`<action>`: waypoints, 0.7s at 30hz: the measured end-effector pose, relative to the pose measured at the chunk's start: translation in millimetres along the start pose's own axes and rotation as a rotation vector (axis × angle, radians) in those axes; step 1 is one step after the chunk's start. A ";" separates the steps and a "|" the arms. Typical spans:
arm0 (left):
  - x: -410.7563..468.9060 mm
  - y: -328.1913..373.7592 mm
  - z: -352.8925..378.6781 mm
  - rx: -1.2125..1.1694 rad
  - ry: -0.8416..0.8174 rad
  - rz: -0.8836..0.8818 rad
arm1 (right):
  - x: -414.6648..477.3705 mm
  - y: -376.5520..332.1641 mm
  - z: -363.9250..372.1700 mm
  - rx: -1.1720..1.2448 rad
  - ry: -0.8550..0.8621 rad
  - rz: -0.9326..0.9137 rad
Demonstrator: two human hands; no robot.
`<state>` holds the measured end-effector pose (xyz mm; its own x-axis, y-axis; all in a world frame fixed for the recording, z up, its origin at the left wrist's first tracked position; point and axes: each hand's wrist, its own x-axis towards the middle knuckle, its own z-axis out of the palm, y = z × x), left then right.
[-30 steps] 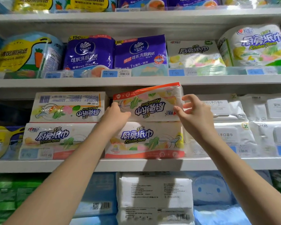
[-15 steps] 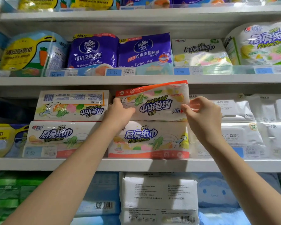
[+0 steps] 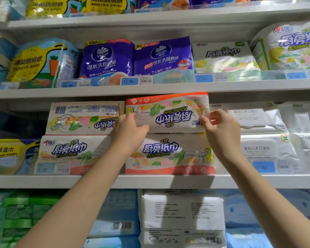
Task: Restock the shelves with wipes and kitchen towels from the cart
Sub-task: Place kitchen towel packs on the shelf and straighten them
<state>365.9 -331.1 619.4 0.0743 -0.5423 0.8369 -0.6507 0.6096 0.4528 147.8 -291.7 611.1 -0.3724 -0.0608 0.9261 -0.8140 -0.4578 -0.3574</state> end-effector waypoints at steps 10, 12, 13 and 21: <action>-1.6 -5.7 -2.8 -0.035 -0.028 0.012 | -2.6 2.5 0.5 -0.047 0.005 -0.050; -1.8 -5.6 -3.1 -0.037 -0.026 0.013 | -3.8 3.0 0.7 -0.058 -0.018 -0.069; -1.7 -5.2 -3.5 -0.046 -0.026 0.011 | -3.2 2.8 1.1 -0.064 -0.029 -0.070; -2.1 -8.9 -8.8 -0.069 -0.018 -0.002 | -9.8 4.7 11.3 -0.031 -0.024 -0.046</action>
<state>378.2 -330.3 616.4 0.0614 -0.5539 0.8303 -0.5970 0.6463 0.4753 152.7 -303.3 601.7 -0.3238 -0.0614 0.9441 -0.8438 -0.4326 -0.3176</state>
